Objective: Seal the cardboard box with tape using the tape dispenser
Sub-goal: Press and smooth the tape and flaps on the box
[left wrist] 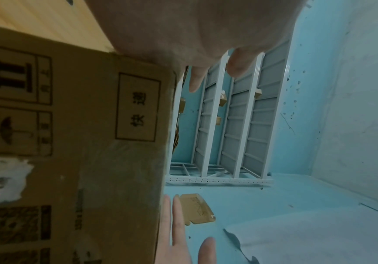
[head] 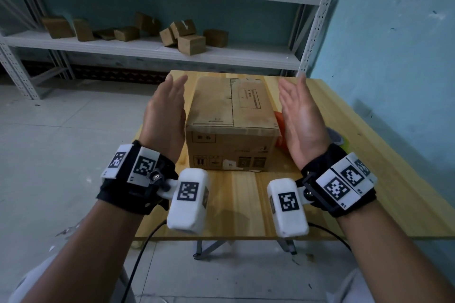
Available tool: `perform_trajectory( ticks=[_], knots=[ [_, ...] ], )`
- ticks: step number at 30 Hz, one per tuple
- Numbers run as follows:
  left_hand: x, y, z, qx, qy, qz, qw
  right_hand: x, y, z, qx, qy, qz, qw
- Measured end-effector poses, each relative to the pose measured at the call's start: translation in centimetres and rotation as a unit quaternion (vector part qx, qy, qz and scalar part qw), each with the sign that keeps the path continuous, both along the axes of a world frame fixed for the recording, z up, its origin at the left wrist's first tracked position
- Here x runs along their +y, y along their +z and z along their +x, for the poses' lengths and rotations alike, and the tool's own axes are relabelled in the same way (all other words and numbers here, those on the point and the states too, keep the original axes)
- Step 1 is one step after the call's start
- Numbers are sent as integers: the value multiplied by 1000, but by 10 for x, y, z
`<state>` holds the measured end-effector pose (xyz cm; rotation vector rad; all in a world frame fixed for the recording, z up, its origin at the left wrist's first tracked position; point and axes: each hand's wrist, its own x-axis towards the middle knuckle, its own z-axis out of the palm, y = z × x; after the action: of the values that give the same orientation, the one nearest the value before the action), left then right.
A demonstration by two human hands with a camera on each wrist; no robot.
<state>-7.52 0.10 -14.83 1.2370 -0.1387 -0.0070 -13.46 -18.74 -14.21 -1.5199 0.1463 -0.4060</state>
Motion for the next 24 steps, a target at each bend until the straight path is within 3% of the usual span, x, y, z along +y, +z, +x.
perform_trajectory(
  ticks=[7, 11, 20, 22, 24],
  knots=[
    [-1, -2, -4, 7, 3, 4, 1000, 8, -3, 1, 9, 4, 10, 1000],
    [-11, -7, -13, 27, -80, 19, 996, 15, -6, 2, 18, 11, -1, 1000],
    [-10, -10, -12, 19, -126, 4, 992, 12, -5, 6, 16, 0, -2, 1000],
    [-6, -6, -12, 28, -112, -14, 993, 5, -4, 6, 11, 6, 25, 1000],
    [-3, -6, -7, 30, -48, -20, 998, 0, -7, 7, 9, 9, 46, 999]
  ],
)
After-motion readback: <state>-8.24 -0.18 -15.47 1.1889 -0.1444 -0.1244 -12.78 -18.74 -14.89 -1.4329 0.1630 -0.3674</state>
